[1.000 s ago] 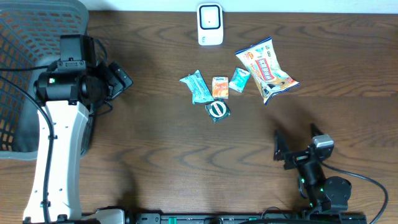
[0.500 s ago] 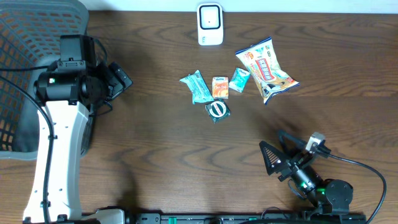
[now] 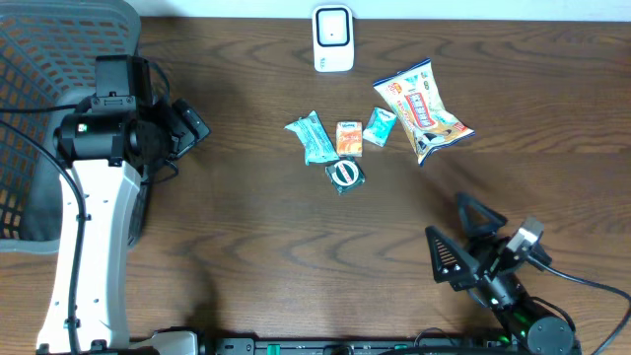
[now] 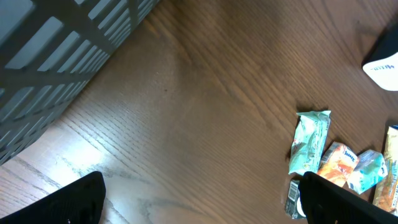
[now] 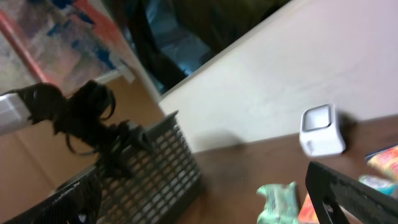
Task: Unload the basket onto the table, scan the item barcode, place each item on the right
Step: 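Raise the right gripper and reach toward the white-orange snack bag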
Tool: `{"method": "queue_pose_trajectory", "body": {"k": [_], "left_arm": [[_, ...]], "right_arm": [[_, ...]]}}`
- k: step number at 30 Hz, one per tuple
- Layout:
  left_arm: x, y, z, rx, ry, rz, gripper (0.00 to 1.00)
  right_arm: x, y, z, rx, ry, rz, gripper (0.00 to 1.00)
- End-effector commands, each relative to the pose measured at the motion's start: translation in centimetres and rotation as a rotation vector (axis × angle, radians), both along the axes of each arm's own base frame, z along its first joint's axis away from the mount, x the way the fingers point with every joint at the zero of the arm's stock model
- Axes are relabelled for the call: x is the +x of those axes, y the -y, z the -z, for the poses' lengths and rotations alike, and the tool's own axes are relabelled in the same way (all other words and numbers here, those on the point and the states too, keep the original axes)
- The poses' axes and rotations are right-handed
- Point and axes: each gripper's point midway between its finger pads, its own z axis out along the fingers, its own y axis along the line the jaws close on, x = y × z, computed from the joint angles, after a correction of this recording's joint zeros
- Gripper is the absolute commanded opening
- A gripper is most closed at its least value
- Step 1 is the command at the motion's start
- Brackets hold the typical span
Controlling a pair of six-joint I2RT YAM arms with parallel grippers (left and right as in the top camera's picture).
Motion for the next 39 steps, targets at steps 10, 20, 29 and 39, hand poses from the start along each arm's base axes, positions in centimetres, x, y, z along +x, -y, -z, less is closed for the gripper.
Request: {"method": "queue_pose_trajectory", "body": {"k": [10, 20, 29, 39], "left_arm": [[-0.1, -0.4, 0.1, 0.011, -0.004, -0.011, 0.98], [-0.1, -0.4, 0.1, 0.011, -0.005, -0.011, 0.98], [-0.1, -0.4, 0.1, 0.011, -0.004, -0.011, 0.98], [-0.1, -0.4, 0.1, 0.011, -0.005, -0.011, 0.98]], "right_arm": [[3.0, 3.1, -9.8, -0.328, 0.118, 0.333, 0.99], [10.4, 2.6, -9.9, -0.504, -0.176, 0.24, 0.99], [14.1, 2.6, -8.8, -0.579, -0.395, 0.172, 0.99], [13.7, 0.7, -3.7, -0.539, -0.627, 0.017, 0.99]]}}
